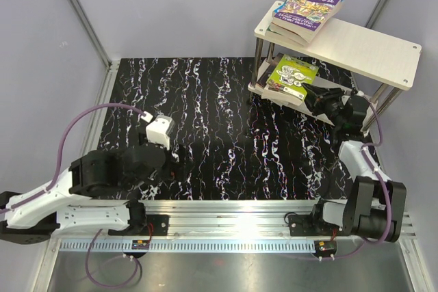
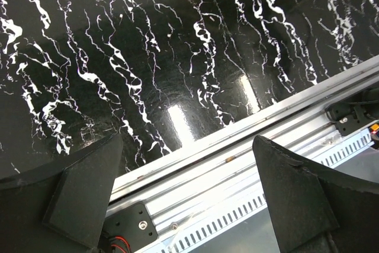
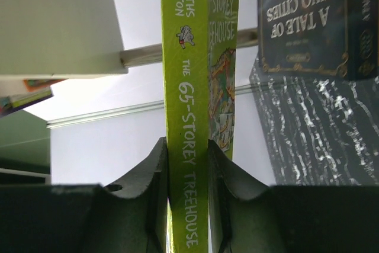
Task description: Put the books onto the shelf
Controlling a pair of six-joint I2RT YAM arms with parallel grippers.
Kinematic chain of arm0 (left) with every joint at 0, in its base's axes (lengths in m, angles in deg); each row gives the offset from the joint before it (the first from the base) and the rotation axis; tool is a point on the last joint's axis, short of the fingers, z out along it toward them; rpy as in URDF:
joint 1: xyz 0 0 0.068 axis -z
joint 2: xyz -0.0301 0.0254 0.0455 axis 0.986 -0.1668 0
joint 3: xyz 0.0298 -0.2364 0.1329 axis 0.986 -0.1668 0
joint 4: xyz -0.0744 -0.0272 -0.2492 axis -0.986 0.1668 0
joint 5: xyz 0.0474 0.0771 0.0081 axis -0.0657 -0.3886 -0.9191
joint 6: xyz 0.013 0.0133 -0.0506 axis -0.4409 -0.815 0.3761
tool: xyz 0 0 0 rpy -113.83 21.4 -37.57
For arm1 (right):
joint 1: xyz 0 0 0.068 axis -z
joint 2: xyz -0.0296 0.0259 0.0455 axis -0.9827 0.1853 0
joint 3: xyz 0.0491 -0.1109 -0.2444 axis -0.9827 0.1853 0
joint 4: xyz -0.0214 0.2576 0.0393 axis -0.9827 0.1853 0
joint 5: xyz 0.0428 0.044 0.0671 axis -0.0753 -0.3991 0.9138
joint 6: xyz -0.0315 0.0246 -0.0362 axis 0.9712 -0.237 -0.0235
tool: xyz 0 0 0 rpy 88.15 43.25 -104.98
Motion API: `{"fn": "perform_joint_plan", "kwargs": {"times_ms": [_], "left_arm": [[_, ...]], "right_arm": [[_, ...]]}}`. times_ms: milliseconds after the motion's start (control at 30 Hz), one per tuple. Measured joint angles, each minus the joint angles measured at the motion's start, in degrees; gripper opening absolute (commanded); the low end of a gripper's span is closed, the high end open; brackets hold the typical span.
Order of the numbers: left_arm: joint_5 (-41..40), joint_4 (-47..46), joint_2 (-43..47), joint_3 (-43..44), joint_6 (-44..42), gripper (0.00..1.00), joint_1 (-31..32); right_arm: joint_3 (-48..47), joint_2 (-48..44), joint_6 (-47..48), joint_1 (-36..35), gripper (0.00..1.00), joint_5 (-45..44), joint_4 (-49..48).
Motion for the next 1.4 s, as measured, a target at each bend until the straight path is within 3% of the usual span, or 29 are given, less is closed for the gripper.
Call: {"fn": "perform_joint_plan", "kwargs": {"times_ms": [400,900,1000,1067,1100,1233,1400], "left_arm": [[0.0,1.8,-0.5,0.0,1.6,0.99,0.0],[-0.1,7.3,6.1,-1.8,6.9,0.99,0.0],[-0.2,8.0,6.3,-2.0,7.4,0.99,0.0],[-0.4,8.3,6.3,-2.4,7.8,0.99,0.0],[-0.4,8.3,6.3,-2.6,8.0,0.99,0.0],[-0.5,8.3,6.6,-3.2,8.4,0.99,0.0],[-0.9,8.4,7.1,-3.8,8.6,0.99,0.0]], "right_arm": [[-4.3,11.7,8.2,0.0,0.0,-2.0,1.8],[-15.6,24.7,11.5,-0.5,0.01,-5.1,3.2],[-17.4,25.9,12.9,-1.4,0.29,-5.5,4.8],[-17.6,26.0,13.2,-2.0,0.62,-5.5,5.1],[-17.6,26.0,13.1,-2.3,0.7,-5.4,5.2],[-17.6,26.0,14.7,-2.6,0.92,-5.4,6.5],[-18.2,24.7,17.3,-2.6,0.96,-5.3,10.0]]}}
